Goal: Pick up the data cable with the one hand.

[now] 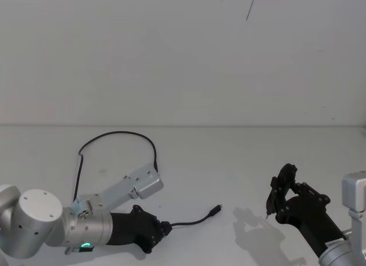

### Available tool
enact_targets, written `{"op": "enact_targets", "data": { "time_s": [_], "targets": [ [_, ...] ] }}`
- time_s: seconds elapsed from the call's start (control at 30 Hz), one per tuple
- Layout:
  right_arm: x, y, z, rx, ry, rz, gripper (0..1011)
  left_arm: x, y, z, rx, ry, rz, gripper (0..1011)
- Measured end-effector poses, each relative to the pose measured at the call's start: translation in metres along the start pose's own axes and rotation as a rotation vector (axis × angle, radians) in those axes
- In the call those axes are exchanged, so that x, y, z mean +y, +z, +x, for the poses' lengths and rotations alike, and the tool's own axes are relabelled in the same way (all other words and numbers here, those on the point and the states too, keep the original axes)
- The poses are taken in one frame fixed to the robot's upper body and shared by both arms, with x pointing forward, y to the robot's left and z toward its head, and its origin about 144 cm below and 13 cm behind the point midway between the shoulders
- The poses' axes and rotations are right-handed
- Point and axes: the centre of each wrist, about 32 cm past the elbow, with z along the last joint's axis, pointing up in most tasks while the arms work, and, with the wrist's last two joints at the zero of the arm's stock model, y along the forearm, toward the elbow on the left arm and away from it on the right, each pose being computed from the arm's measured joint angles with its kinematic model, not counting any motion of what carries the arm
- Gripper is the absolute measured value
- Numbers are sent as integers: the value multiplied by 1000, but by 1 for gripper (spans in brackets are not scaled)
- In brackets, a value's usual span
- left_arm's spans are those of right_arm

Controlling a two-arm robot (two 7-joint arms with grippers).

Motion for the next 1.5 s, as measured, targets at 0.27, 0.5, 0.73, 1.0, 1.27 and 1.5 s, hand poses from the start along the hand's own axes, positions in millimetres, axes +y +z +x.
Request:
{"op": "enact_targets", "data": {
  "time_s": [0.27,0.5,0.73,1.0,1.27,1.5],
  "targets": [
    [-1,1,1,-1,13,21,263,2,-4,0,-23,0,-36,41],
    [-2,11,2,-1,31,72,263,9,-11,-1,-62,13,-131,41],
    [-3,24,4,5,47,128,263,18,-15,-1,-104,33,-240,41],
    [-2,37,6,12,68,180,263,29,-16,-2,-140,43,-331,41],
    [3,46,8,26,87,217,263,36,-17,-3,-164,44,-383,41],
    [11,51,10,39,104,236,263,40,-17,-4,-175,45,-406,41]
  ]
}}
